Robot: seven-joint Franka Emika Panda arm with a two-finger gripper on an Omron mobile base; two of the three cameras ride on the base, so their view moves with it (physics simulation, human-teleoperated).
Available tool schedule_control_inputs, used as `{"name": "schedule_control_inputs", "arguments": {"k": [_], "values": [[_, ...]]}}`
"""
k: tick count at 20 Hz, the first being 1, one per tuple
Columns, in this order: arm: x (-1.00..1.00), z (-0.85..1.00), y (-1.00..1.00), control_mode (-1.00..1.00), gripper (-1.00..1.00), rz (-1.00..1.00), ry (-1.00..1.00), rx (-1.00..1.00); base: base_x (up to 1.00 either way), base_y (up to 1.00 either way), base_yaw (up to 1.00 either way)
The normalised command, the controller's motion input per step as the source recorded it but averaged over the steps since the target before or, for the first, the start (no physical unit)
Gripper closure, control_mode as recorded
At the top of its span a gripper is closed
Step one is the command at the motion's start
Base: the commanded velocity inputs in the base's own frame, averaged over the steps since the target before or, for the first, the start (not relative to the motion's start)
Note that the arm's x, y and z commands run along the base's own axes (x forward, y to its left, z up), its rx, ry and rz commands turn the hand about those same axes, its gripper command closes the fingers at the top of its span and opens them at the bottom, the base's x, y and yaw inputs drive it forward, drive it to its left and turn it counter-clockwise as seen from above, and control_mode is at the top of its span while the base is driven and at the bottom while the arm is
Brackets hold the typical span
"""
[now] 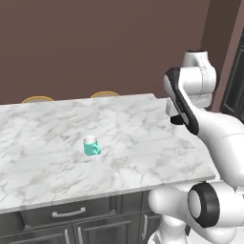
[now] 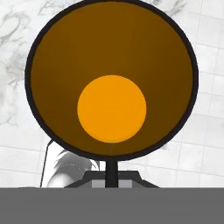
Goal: Pick the mug and mug and place them in the sink. Then turn on the water.
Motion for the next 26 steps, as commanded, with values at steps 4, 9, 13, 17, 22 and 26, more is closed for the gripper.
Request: {"name": "schedule_control_inputs", "arguments": {"k": [4,9,13,17,22,26], "values": [[-0.21,0.00,0.00,-1.00,1.00,0.00,0.00,0.00,0.00,0.00,0.00],[-0.11,0.00,0.00,1.00,1.00,0.00,0.00,0.00,-0.06,0.00,0.00],[0.00,0.00,0.00,1.00,1.00,0.00,0.00,0.00,-0.23,0.02,0.00],[0.00,0.00,0.00,1.00,1.00,0.00,0.00,0.00,-0.41,0.00,0.01],[0.00,0.00,0.00,1.00,1.00,0.00,0.00,0.00,-0.61,0.00,0.12],[0.00,0.00,0.00,1.00,1.00,0.00,0.00,0.00,-0.59,0.00,0.20]]}}
